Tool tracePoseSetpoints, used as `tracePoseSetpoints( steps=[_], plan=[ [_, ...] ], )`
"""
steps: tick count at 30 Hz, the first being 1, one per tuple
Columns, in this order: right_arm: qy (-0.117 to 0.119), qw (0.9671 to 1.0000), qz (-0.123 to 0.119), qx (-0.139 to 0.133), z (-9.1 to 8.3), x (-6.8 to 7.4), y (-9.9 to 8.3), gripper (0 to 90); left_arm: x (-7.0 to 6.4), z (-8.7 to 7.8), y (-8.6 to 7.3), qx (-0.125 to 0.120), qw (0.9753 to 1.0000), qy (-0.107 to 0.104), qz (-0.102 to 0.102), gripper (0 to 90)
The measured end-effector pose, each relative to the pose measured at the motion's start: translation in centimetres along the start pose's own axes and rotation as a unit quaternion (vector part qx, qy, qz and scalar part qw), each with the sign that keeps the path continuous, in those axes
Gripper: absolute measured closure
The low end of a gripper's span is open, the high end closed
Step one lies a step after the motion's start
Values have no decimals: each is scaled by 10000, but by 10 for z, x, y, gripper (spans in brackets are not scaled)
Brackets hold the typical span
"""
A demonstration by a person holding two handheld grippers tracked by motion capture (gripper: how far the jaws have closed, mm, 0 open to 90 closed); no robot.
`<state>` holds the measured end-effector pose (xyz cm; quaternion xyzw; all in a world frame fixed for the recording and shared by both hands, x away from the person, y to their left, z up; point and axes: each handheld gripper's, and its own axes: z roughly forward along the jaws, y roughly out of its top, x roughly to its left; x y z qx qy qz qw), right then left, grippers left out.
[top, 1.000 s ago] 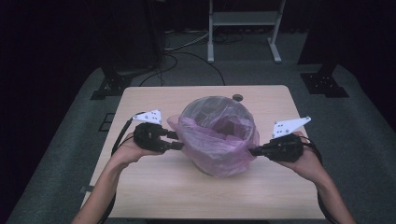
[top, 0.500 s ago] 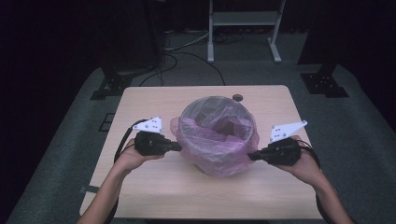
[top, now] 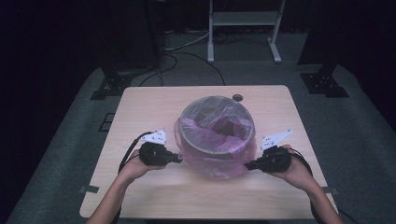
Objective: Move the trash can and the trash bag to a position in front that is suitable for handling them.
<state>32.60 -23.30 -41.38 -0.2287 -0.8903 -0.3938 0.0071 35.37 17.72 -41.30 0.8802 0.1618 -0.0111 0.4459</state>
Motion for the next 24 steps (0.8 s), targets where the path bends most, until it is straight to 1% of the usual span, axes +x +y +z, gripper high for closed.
tracePoseSetpoints(
  steps=[1, 4, 6, 7, 9, 12, 15, 16, 18, 19, 20, 22, 23, 24],
  plan=[
    [-5, 10000, 25, 9, 0, -1, -2, 900, 0, 1, -1, 9, 10000, 0, -33, 900],
    [-32, 10000, 59, 30, -3, -1, -4, 900, 1, -1, -3, 21, 10000, -10, -46, 900],
    [33, 9999, 113, 14, -8, -1, -7, 809, 1, -7, -4, 3, 9999, -7, -129, 815],
    [37, 9999, 118, -28, -13, -1, -8, 770, 0, -10, -4, 6, 9999, -12, -133, 778],
    [56, 9998, 155, -98, -23, 0, -10, 727, 0, -18, -4, 45, 9999, 43, -160, 725],
    [-27, 9997, 159, -189, -38, 1, -12, 681, 1, -32, -5, 70, 9996, 181, -188, 679],
    [-145, 9990, 181, -370, -54, 0, -13, 652, 2, -46, -4, 26, 9993, 309, -206, 656],
    [-187, 9988, 186, -419, -58, 0, -13, 649, 2, -52, -2, -23, 9991, 350, -217, 645],
    [-371, 9977, 201, -535, -67, -1, -10, 619, 2, -59, 2, -78, 9989, 403, -215, 627],
    [-416, 9974, 187, -553, -69, -2, -8, 595, 1, -64, 6, -129, 9988, 427, -194, 609],
    [-501, 9968, 160, -603, -71, -2, -4, 578, 0, -67, 10, -159, 9988, 443, -162, 596],
    [-580, 9955, 154, -733, -75, -4, 1, 544, -1, -72, 18, -230, 9987, 442, -89, 570],
    [-626, 9947, 158, -802, -77, -5, 5, 529, -2, -72, 22, -272, 9986, 434, -88, 549],
    [-694, 9940, 91, -842, -77, -6, 9, 516, -2, -72, 26, -273, 9987, 430, -80, 517]
  ],
)
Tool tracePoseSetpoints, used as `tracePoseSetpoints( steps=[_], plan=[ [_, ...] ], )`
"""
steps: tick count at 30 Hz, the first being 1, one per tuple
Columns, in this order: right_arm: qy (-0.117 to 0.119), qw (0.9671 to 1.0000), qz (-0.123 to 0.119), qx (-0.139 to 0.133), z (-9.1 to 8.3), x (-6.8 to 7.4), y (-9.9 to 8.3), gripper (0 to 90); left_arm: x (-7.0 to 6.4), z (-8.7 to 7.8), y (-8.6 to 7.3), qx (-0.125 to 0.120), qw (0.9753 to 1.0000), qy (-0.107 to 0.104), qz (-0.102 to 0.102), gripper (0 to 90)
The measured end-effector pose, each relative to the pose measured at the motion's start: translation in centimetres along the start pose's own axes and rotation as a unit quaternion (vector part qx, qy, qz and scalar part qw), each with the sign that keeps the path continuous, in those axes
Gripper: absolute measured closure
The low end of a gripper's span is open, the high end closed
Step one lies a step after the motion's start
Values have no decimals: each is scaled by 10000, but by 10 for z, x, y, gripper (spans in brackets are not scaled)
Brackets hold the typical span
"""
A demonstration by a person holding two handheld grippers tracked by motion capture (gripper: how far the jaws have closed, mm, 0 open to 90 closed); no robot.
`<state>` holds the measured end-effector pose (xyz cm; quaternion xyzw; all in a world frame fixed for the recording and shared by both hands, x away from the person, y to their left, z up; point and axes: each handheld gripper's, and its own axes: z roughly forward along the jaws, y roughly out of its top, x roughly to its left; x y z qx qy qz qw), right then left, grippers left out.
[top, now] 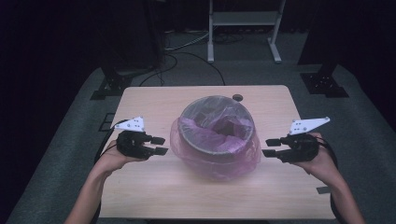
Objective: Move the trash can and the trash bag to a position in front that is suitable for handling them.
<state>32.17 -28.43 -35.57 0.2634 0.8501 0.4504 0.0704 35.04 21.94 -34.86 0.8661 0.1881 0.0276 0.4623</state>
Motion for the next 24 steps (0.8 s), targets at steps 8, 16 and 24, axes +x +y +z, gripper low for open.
tracePoseSetpoints(
  steps=[8, 16, 24],
  plan=[
    [-80, 9993, -355, 14, 21, -1, 28, 435, -7, 26, 20, 54, 9996, -206, 206, 365],
    [-34, 9988, -395, 285, 40, -8, 33, 518, -13, 57, 26, 318, 9980, -322, 435, 331],
    [35, 9977, -516, 436, 50, -6, 31, 671, -14, 63, 26, 572, 9967, -82, 564, 581]
  ],
)
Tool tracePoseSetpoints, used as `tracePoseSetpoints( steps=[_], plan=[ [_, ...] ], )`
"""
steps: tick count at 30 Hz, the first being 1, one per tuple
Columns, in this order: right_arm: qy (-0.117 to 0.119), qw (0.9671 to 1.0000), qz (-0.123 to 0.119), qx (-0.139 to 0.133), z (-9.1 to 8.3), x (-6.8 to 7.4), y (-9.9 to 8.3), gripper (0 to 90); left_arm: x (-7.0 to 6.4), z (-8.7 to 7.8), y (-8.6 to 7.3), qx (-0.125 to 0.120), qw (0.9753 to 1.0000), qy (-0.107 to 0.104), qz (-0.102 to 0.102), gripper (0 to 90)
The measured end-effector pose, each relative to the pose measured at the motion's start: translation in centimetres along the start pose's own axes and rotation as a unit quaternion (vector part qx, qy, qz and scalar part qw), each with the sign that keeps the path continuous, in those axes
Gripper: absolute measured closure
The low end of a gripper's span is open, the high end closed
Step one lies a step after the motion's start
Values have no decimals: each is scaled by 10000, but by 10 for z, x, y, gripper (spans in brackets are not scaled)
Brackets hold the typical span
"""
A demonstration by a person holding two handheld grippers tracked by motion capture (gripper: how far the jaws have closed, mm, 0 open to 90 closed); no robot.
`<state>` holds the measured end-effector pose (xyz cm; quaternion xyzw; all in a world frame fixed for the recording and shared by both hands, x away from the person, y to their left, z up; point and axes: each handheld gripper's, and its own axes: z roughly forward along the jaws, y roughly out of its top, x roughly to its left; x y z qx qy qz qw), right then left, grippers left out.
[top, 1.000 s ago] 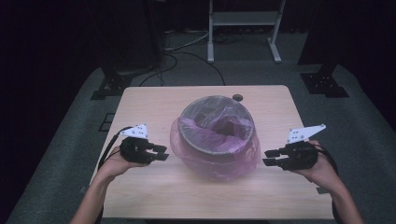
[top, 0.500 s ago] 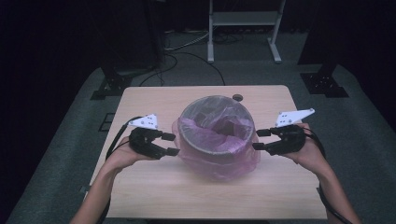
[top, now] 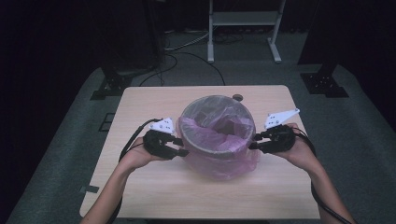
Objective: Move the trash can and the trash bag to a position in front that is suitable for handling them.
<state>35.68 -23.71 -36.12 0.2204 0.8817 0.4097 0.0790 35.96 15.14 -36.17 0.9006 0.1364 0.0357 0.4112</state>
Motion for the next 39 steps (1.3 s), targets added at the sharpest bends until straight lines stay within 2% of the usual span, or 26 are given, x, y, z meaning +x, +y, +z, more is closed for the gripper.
tracePoseSetpoints(
  steps=[5, 8, 22, 32, 33, 34, 37, 39],
  plan=[
    [51, 9999, 104, 24, 2, 3, 1, 883, -1, 7, -2, -28, 10000, -22, 93, 863],
    [78, 9999, 137, 51, 4, 5, -1, 900, -3, 11, -5, -63, 9999, -95, 97, 898],
    [426, 9987, 157, 230, 14, 16, -14, 900, -1, 16, -22, 38, 9998, -163, -52, 900],
    [654, 9974, 44, 306, 16, 30, -17, 900, 4, 7, -33, 38, 9997, -116, -205, 898],
    [645, 9974, 38, 314, 16, 30, -17, 886, 4, 6, -33, 59, 9996, -127, -237, 838],
    [647, 9973, 54, 336, 14, 29, -18, 831, 4, 5, -34, 38, 9996, -144, -253, 797],
    [448, 9986, 103, 277, 8, 24, -20, 705, 4, -1, -33, -28, 9998, -87, -199, 689],
    [274, 9994, 161, 125, 0, 20, -20, 659, 5, -5, -31, -62, 9998, -51, -189, 633]
  ],
)
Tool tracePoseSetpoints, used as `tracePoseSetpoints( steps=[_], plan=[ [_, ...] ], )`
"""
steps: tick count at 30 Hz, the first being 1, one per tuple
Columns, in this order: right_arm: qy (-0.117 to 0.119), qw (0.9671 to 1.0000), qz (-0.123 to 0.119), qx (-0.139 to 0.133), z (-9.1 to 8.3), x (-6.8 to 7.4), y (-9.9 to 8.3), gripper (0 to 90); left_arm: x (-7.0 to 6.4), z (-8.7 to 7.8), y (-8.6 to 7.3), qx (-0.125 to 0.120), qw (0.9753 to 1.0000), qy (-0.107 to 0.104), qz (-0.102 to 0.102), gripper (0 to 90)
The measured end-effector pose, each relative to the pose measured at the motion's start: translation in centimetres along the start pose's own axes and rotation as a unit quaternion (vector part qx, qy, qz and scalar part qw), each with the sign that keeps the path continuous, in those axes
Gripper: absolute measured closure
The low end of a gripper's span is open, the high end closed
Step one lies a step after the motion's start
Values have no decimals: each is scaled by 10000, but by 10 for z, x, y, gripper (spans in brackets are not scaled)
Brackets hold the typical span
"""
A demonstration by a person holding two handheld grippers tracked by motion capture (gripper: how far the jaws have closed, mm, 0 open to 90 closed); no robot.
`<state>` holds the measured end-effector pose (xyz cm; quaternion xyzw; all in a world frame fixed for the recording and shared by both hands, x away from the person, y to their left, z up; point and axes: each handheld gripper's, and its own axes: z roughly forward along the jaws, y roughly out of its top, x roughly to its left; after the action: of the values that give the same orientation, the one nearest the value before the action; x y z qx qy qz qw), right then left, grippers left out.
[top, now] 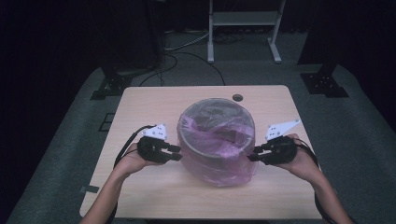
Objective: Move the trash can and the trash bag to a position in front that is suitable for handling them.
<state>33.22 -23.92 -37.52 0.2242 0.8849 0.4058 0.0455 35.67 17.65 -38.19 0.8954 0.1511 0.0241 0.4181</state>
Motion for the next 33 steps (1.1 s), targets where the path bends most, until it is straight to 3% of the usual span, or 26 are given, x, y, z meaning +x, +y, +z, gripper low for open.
tracePoseSetpoints(
  steps=[4, 9, 14, 18, 23, 29, 33],
  plan=[
    [-287, 9992, 63, -271, -18, -3, 6, 599, 1, -7, 4, -5, 9999, 93, 47, 547],
    [-504, 9984, 72, -235, -19, -7, 5, 549, 6, -11, 3, -101, 9997, 201, 32, 479],
    [-302, 9992, 190, -202, -18, -12, -2, 517, 8, -16, 0, -170, 9997, 199, -3, 454],
    [-319, 9980, 329, -443, -29, -18, -4, 494, 9, -18, 1, -171, 9996, 212, 17, 428],
    [-308, 9974, 396, -526, -39, -23, -4, 479, 8, -20, 5, -248, 9992, 309, -35, 386],
    [-68, 9992, 397, -27, -33, -23, -10, 539, 9, -21, 9, -422, 9986, 312, -28, 360],
    [-118, 9992, 384, -28, -30, -22, -13, 517, 5, -16, 12, -423, 9988, 226, 53, 357]
  ],
)
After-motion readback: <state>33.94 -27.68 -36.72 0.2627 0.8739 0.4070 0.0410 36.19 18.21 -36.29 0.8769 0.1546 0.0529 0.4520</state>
